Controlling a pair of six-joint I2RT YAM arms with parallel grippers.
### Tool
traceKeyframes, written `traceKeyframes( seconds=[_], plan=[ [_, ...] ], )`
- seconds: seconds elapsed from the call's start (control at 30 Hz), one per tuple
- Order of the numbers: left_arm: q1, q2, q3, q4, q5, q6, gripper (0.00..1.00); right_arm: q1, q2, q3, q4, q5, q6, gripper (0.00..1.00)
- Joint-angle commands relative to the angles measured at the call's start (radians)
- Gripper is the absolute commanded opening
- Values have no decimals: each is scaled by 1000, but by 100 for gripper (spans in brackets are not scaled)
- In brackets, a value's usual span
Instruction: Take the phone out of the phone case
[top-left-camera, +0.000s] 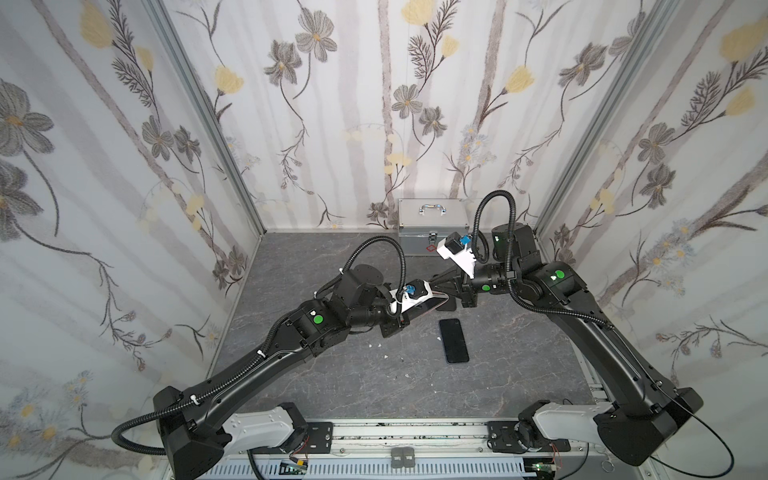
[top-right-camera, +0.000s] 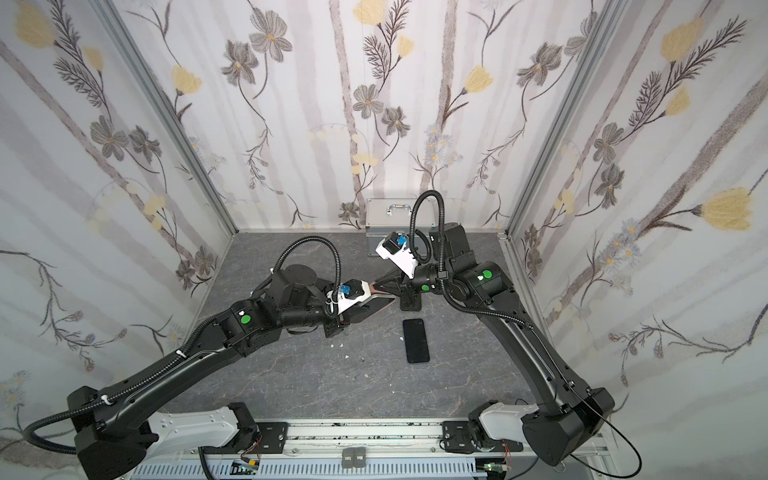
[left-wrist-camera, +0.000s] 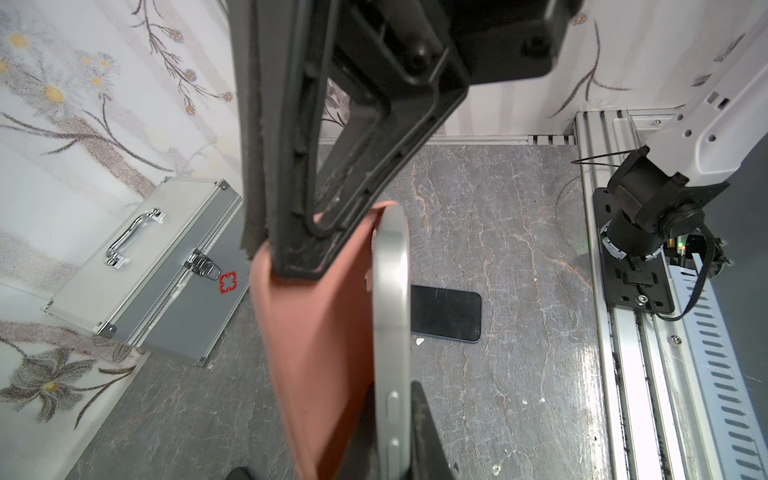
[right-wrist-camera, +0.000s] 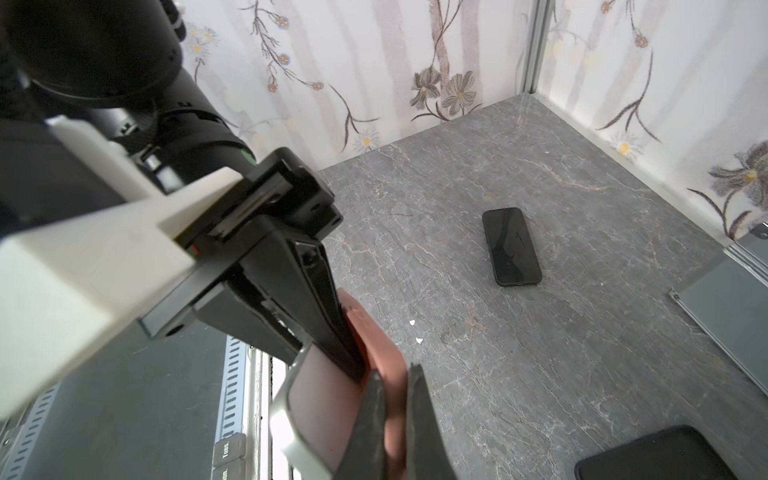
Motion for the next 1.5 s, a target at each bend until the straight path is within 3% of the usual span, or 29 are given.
traceKeyframes(
  seconds=[0.0, 0.23, 0.43, 0.67, 0.87, 1.1, 1.27, 1.47],
  plan=[
    [-3, -2, 18, 99, 25, -42, 0, -25, 25, -19, 59, 49, 124, 0],
    [-11, -7, 2, 110, 32, -73, 0, -74, 79, -39, 119, 53, 250, 0],
    [-9, -34, -56, 190, -58, -172, 0, -109, 35, -143, 250, 217, 389, 0],
    [8, -95, -256, 503, -153, -460, 0, -143, -74, -315, 348, 459, 491, 0],
    [35, -35, -321, 581, -212, -697, 0, -143, -195, -426, 386, 697, 576, 0],
    [81, 22, -396, 631, -177, -969, 0, -139, -292, -522, 344, 649, 604, 0],
    [81, 74, -440, 641, -175, -1031, 0, -128, -262, -496, 186, 647, 560, 0],
    [67, 149, -475, 670, -169, -1071, 0, -65, -235, -475, 75, 784, 618, 0]
  ],
)
